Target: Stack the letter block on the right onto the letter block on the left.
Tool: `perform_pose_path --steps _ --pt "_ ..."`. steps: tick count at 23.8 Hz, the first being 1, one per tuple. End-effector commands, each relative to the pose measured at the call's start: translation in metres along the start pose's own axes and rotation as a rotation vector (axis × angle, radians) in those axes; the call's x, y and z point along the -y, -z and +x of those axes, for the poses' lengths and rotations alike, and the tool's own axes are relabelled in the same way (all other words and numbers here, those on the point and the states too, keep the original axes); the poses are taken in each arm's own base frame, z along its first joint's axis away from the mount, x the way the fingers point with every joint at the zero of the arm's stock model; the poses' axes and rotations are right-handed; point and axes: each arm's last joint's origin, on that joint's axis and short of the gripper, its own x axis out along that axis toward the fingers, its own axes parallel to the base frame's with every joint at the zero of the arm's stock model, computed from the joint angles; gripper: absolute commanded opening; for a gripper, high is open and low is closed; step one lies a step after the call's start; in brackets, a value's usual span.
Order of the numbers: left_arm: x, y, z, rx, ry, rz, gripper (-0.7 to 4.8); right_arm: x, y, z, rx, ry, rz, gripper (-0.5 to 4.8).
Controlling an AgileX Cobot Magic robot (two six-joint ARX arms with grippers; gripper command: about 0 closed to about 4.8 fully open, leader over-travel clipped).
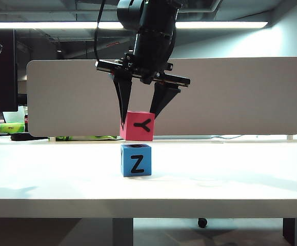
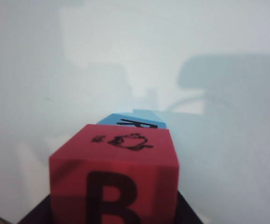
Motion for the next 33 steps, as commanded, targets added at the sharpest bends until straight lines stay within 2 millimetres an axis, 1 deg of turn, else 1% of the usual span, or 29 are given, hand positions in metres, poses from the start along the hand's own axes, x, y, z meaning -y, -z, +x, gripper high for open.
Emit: perform_pose_path --steps 1,6,7,9,13,15,17,20,21,24,25,27,28,30,31,32,33 --pt "0.0 -0.003 0.0 0.012 0.002 0.009 -0.05 -0.004 0.001 0.001 -0.005 -0.002 -0.003 2.82" --pt "0.0 -0.002 0.0 0.011 0.002 0.008 -0.05 -0.005 0.003 0.008 -0.038 0.004 -0.006 2.9" --pt "0.0 -0.002 0.0 0.011 0.002 0.008 -0.05 -0.005 0.003 0.009 -0.042 0.005 -0.006 3.18" --pt "0.0 -0.002 0.0 0.011 0.002 0.008 -0.05 -0.004 0.003 0.009 -0.043 0.009 -0.006 4.03" --pt "0.0 -0.003 0.0 0.012 0.001 0.009 -0.05 -0.005 0.002 0.009 -0.034 0.005 -0.006 4.69" --pt "0.0 -0.003 0.0 0.017 0.0 0.013 -0.05 -0.005 0.003 0.006 -0.036 -0.001 -0.007 4.79" --pt "0.0 -0.005 0.0 0.03 -0.001 0.02 -0.05 -0.006 0.004 -0.001 -0.024 -0.007 -0.01 4.79" --pt "0.0 -0.008 -0.001 0.063 -0.003 -0.001 -0.05 -0.013 0.006 -0.027 0.036 -0.022 -0.035 4.79" --pt "0.0 -0.009 -0.001 0.068 -0.004 -0.007 -0.05 -0.015 0.006 -0.032 0.051 -0.023 -0.043 4.79" --pt "0.0 -0.011 -0.002 0.092 -0.003 -0.012 -0.05 -0.025 0.012 -0.066 0.141 -0.009 -0.092 4.79" --pt "0.001 -0.012 -0.003 0.098 -0.004 -0.008 -0.05 -0.028 0.014 -0.072 0.16 0.005 -0.113 4.57" --pt "0.003 -0.014 -0.007 0.116 -0.005 0.004 -0.05 -0.038 0.022 -0.095 0.233 0.064 -0.219 2.61" --pt "0.005 -0.015 -0.009 0.128 -0.006 0.012 -0.05 -0.043 0.025 -0.103 0.264 0.083 -0.256 2.01" --pt "0.008 -0.017 -0.014 0.153 -0.007 0.03 -0.05 -0.051 0.029 -0.12 0.334 0.095 -0.308 1.24" --pt "0.011 -0.019 -0.019 0.178 -0.013 0.037 -0.05 -0.058 0.032 -0.13 0.377 0.073 -0.32 0.62" --pt "0.013 -0.02 -0.022 0.194 -0.024 0.042 -0.05 -0.061 0.034 -0.138 0.412 0.05 -0.323 0.14" --pt "0.015 -0.021 -0.025 0.21 -0.035 0.05 -0.05 -0.064 0.034 -0.144 0.442 0.03 -0.324 -0.1"
